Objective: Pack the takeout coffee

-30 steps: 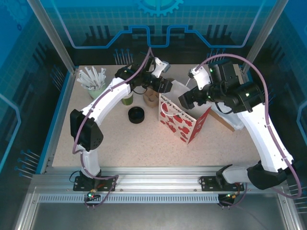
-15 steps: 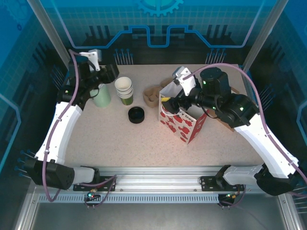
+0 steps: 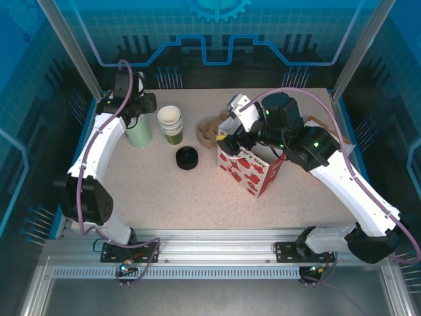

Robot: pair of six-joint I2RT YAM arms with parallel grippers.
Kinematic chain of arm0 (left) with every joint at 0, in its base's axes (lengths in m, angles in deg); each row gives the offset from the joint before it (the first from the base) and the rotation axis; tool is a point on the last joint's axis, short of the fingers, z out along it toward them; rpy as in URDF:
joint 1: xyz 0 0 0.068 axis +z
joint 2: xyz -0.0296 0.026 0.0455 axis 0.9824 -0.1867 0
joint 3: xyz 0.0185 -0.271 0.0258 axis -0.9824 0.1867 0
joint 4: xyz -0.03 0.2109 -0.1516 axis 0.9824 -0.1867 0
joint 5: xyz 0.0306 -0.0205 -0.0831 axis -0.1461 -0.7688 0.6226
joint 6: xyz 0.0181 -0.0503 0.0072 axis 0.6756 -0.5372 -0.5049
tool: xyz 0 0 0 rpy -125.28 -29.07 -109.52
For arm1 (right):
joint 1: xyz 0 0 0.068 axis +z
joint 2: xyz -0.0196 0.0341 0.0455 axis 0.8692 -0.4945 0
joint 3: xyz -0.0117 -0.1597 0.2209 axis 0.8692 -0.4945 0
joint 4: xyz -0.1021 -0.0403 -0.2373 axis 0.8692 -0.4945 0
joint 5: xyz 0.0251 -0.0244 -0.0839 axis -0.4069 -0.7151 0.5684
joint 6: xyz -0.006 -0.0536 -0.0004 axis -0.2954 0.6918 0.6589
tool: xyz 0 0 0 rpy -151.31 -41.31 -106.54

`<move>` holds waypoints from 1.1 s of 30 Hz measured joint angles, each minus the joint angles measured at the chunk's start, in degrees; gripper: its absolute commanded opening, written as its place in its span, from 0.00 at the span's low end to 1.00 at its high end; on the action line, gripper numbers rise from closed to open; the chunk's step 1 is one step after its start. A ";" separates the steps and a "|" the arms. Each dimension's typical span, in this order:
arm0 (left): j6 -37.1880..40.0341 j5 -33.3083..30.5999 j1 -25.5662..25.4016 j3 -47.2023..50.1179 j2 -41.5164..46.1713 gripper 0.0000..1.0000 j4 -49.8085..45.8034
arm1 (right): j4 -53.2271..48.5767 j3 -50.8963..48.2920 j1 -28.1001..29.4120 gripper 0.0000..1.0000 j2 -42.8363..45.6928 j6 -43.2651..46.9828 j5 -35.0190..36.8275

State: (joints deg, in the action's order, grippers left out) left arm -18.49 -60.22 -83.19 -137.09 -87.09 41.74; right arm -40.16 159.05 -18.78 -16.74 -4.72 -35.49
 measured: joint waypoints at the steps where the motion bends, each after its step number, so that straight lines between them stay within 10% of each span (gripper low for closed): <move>1: 0.52 -0.39 -0.02 -0.15 -0.20 0.26 -0.48 | -0.07 -0.11 0.00 1.00 0.00 0.00 0.00; 9: 2.45 -5.07 -0.52 -1.66 -0.48 0.03 -2.27 | -0.09 -0.13 0.00 1.00 0.00 0.00 0.00; 24: 11.08 -20.00 -12.41 -13.09 9.22 0.03 -4.59 | -3.41 1.33 -0.39 1.00 0.04 -0.15 2.23; 33: 3.89 4.39 -21.94 -16.00 21.46 0.03 -2.80 | -8.50 5.03 -10.38 1.00 3.91 -4.90 8.44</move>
State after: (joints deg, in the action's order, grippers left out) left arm -14.60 -55.82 -105.13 -153.08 -65.63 38.94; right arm -48.66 164.08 -29.16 -12.82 -9.62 -27.05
